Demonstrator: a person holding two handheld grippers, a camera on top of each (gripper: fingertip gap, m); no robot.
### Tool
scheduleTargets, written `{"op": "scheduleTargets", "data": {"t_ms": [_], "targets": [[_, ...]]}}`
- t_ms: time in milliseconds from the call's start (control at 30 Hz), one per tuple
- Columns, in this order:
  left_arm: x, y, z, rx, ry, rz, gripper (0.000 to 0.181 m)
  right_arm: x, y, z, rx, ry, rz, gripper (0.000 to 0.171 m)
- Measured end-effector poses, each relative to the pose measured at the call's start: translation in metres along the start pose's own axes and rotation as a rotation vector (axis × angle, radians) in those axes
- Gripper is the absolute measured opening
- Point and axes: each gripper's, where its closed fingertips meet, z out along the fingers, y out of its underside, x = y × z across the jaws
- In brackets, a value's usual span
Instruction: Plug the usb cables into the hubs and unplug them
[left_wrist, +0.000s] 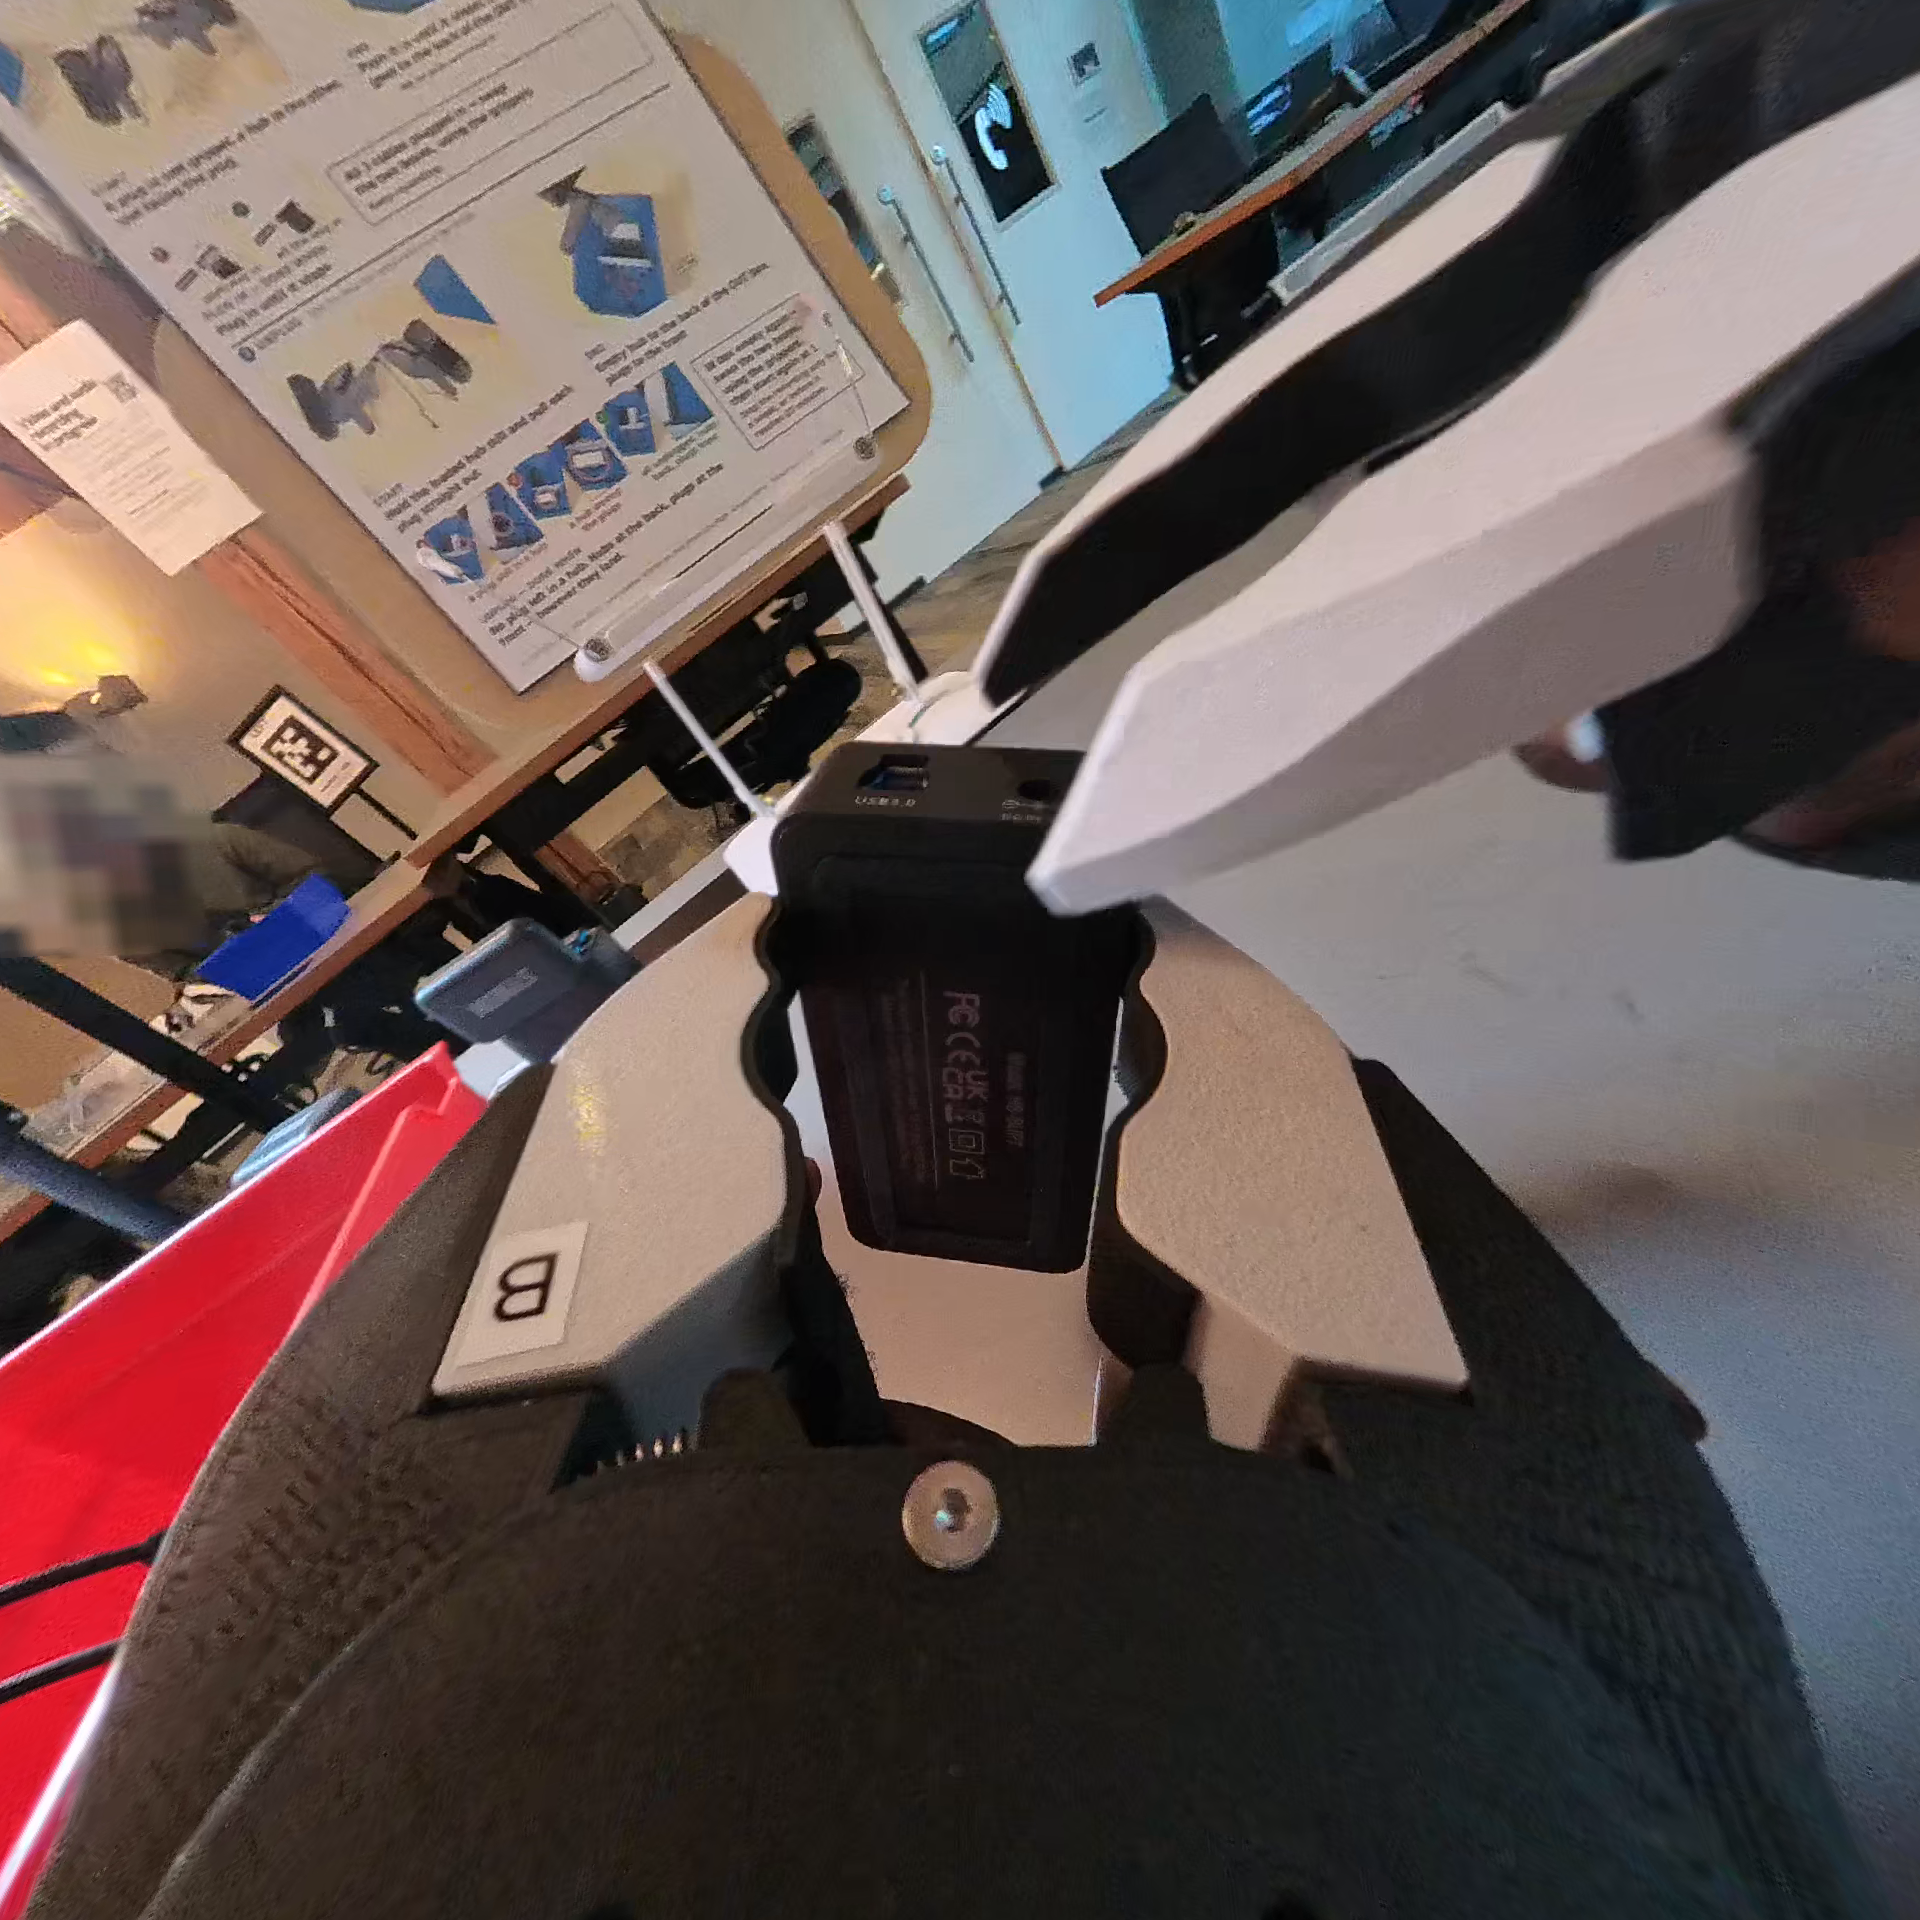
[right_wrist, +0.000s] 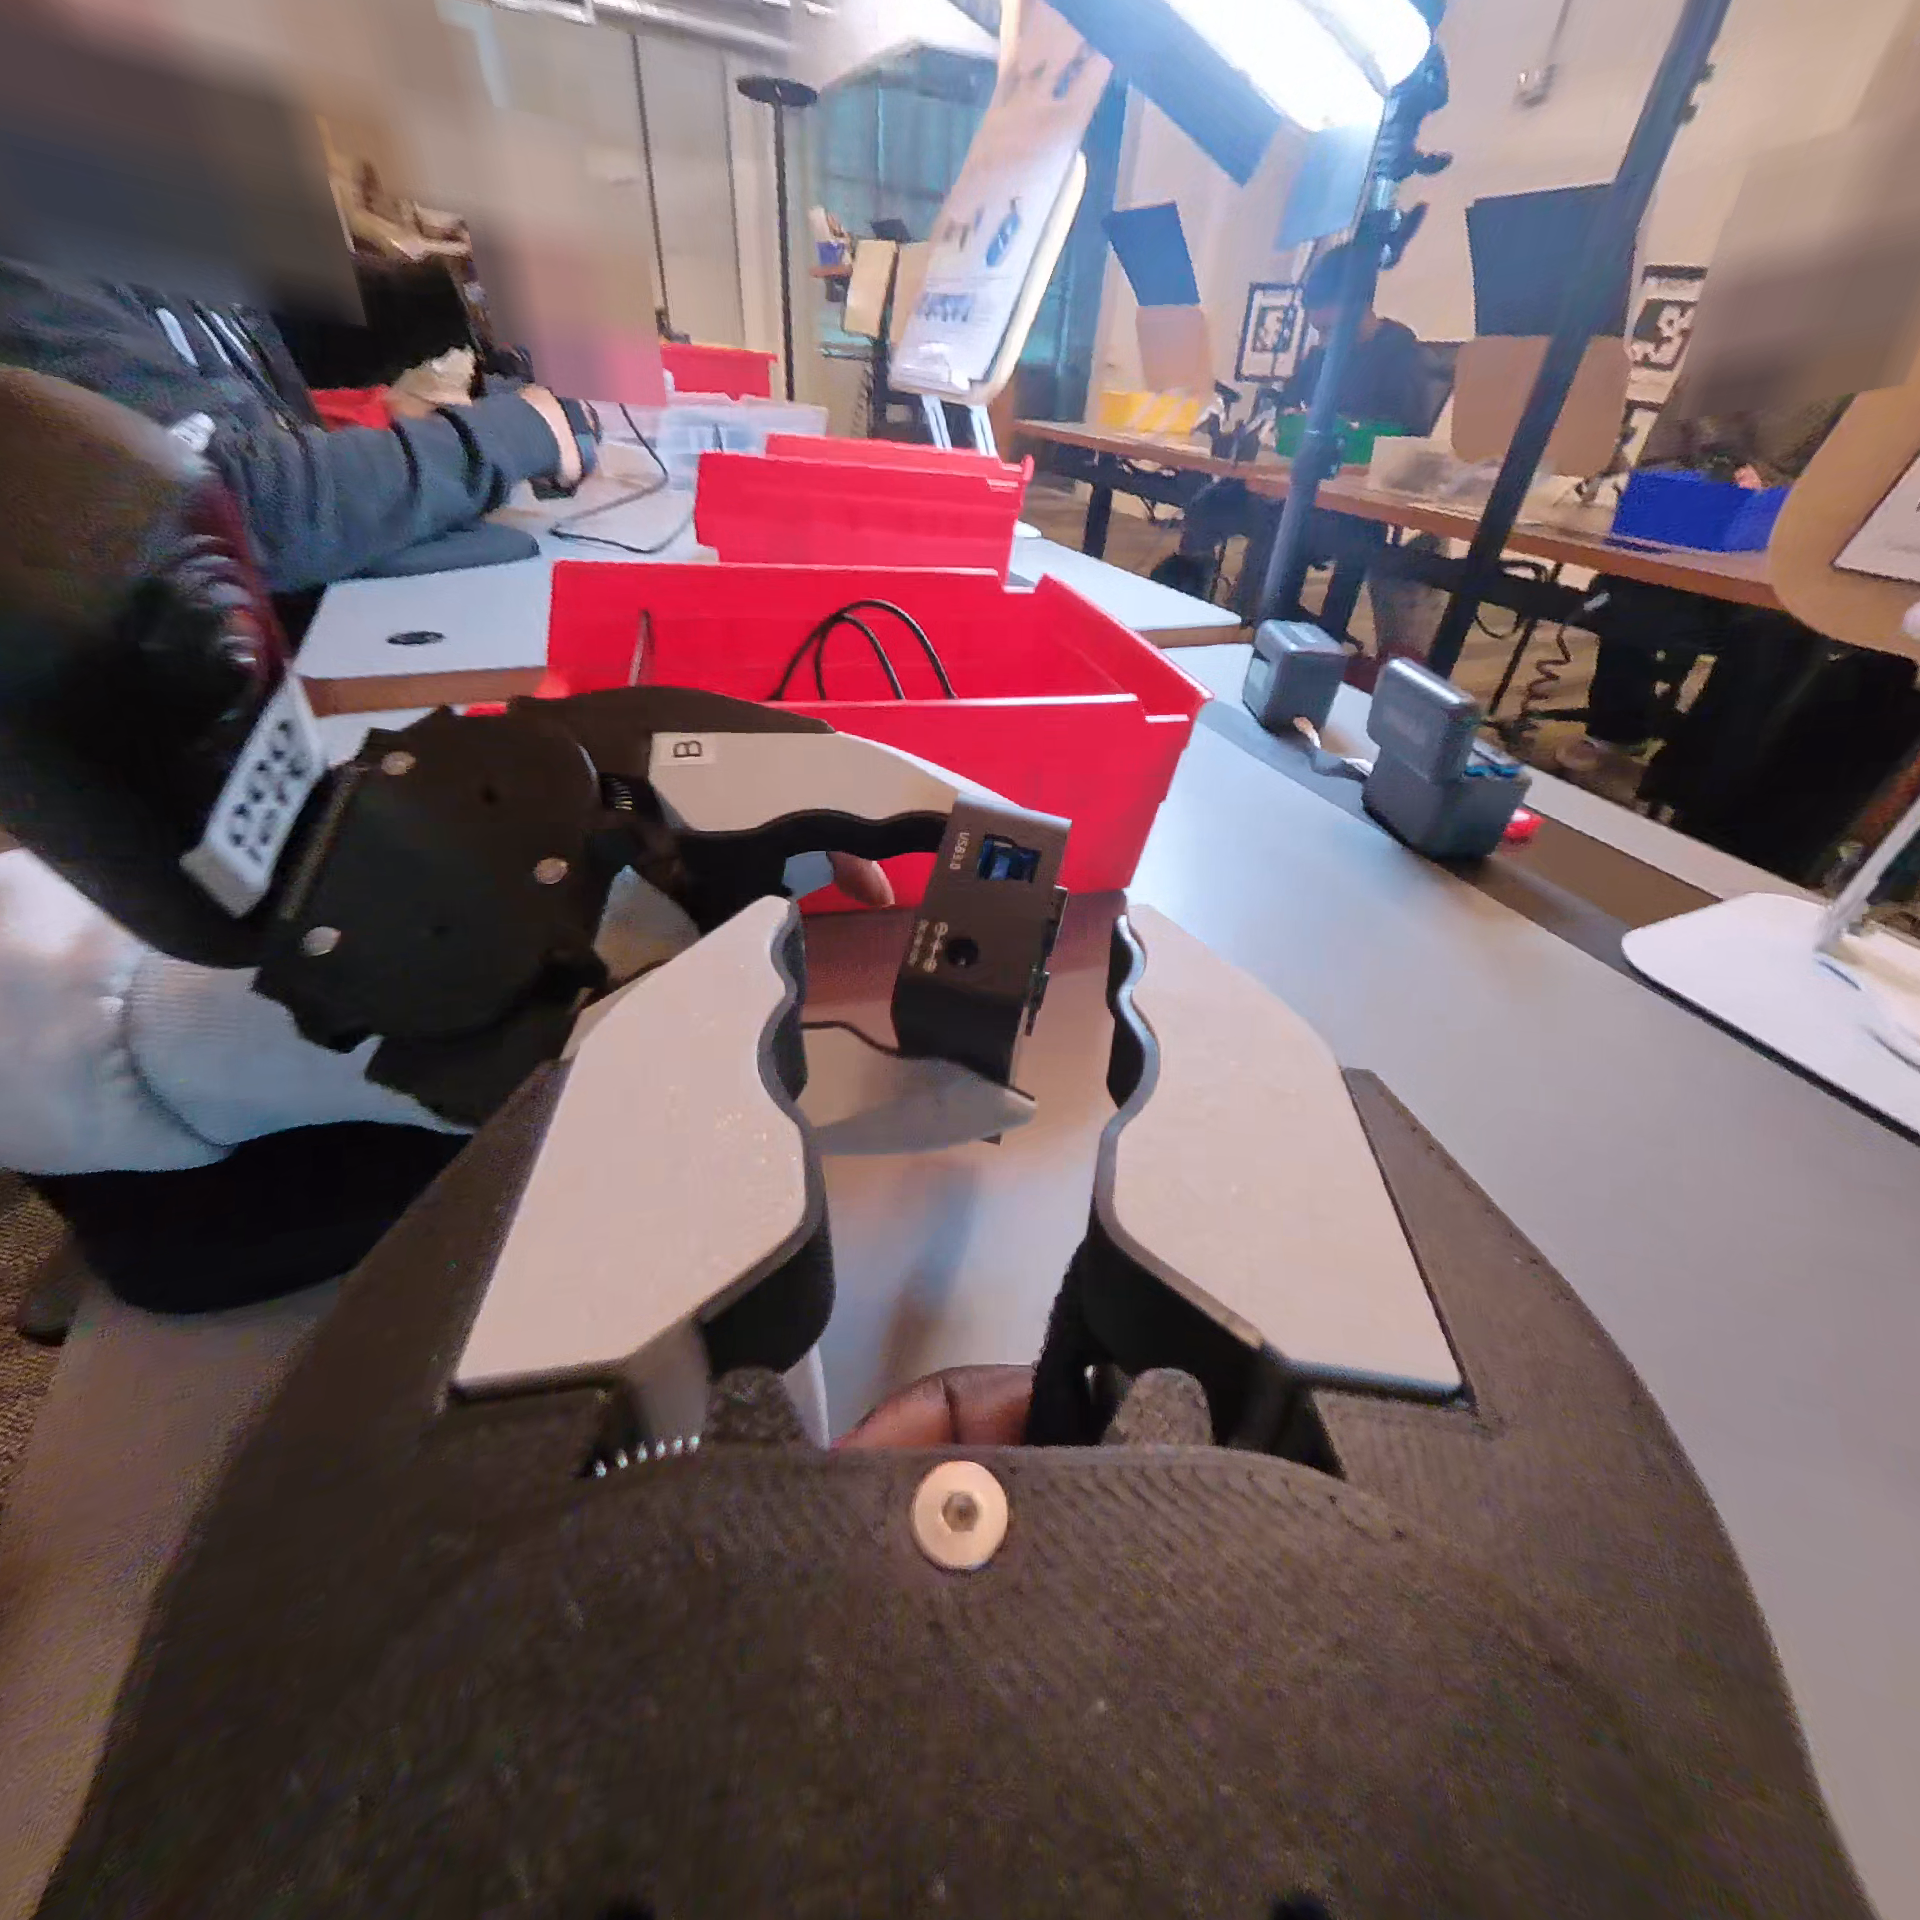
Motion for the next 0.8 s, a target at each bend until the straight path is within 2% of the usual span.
{"op": "scheduleTargets", "data": {"t_ms": [67,100,133,200,300,400,500,600,700,800], "targets": [[0.009,-0.003,0.001,0.012,0.026,0.041,0.06,0.002,0.011,0.006,-0.06,0.018,0.031,0.051],[0.013,-0.004,0.001,0.014,0.038,0.07,0.06,0.002,0.019,0.009,-0.104,0.015,0.046,0.036],[0.016,-0.003,0.002,0.007,0.038,0.093,0.06,0.005,0.024,0.009,-0.134,0.037,0.049,0.031],[0.016,-0.007,0.001,0.039,0.035,0.097,0.06,0.01,0.024,0.006,-0.163,0.05,0.051,0.029],[0.008,-0.016,-0.001,0.09,0.032,0.0,0.07,0.042,0.008,-0.006,-0.164,0.146,0.011,0.027],[0.001,-0.011,-0.002,0.091,0.06,-0.122,0.07,0.105,-0.034,-0.038,-0.12,0.303,-0.014,0.027],[-0.009,-0.007,-0.002,0.09,0.046,-0.201,0.068,0.194,-0.093,-0.094,-0.039,0.55,-0.056,0.027],[-0.011,-0.005,-0.001,0.088,0.049,-0.238,0.066,0.294,-0.125,-0.182,0.034,0.9,-0.051,0.027],[-0.01,-0.005,0.0,0.091,0.064,-0.252,0.064,0.37,-0.107,-0.279,0.09,1.232,0.032,0.028],[-0.008,-0.003,0.001,0.081,0.07,-0.243,0.062,0.405,-0.053,-0.321,0.126,1.289,0.197,0.028]]}}
